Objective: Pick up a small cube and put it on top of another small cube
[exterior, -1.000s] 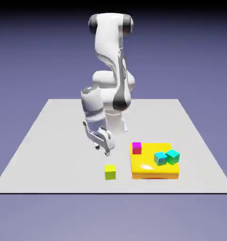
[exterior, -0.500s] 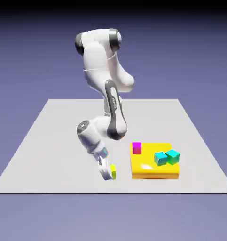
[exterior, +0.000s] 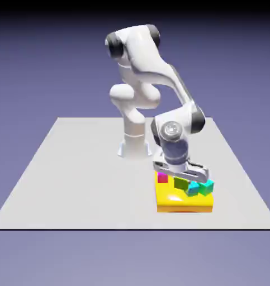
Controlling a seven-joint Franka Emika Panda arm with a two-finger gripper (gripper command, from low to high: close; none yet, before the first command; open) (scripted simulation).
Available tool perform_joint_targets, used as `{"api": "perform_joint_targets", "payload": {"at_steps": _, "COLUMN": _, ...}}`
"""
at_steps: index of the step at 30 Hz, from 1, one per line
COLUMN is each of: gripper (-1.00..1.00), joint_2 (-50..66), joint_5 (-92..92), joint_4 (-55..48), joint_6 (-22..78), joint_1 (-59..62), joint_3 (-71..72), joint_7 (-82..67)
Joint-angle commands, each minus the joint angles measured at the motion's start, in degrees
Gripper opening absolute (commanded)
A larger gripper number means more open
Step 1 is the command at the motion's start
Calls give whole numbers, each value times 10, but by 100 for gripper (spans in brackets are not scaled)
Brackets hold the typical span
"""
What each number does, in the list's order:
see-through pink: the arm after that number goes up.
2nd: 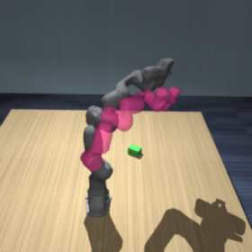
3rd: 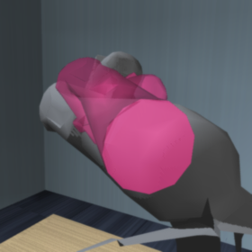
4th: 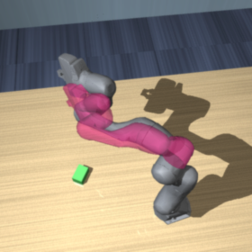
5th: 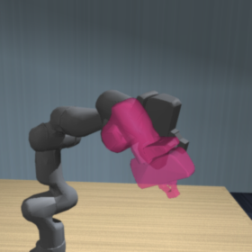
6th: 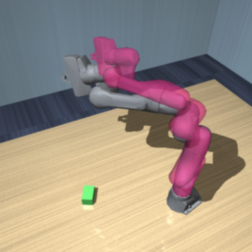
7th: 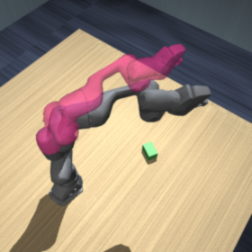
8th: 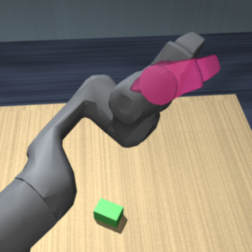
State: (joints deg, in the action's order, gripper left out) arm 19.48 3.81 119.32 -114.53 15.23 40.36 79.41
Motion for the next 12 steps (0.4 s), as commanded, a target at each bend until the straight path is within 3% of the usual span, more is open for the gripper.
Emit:
{"api": "perform_joint_targets", "payload": {"at_steps": 1, "gripper": -100, "joint_2": 4, "joint_5": -26, "joint_4": -19, "joint_6": 25, "joint_1": -12, "joint_3": 18, "joint_7": -8}}
{"api": "perform_joint_targets", "payload": {"at_steps": 4, "gripper": -100, "joint_2": 10, "joint_5": -58, "joint_4": -45, "joint_6": 58, "joint_1": -29, "joint_3": 42, "joint_7": -20}}
{"api": "perform_joint_targets", "payload": {"at_steps": 8, "gripper": -100, "joint_2": 52, "joint_5": -86, "joint_4": 15, "joint_6": -37, "joint_1": -48, "joint_3": 22, "joint_7": -4}}
{"api": "perform_joint_targets", "payload": {"at_steps": 9, "gripper": 100, "joint_2": 52, "joint_5": -86, "joint_4": 15, "joint_6": -37, "joint_1": -48, "joint_3": 22, "joint_7": -4}}
{"api": "perform_joint_targets", "payload": {"at_steps": 12, "gripper": 100, "joint_2": 30, "joint_5": -71, "joint_4": -16, "joint_6": 13, "joint_1": -38, "joint_3": 32, "joint_7": -12}}
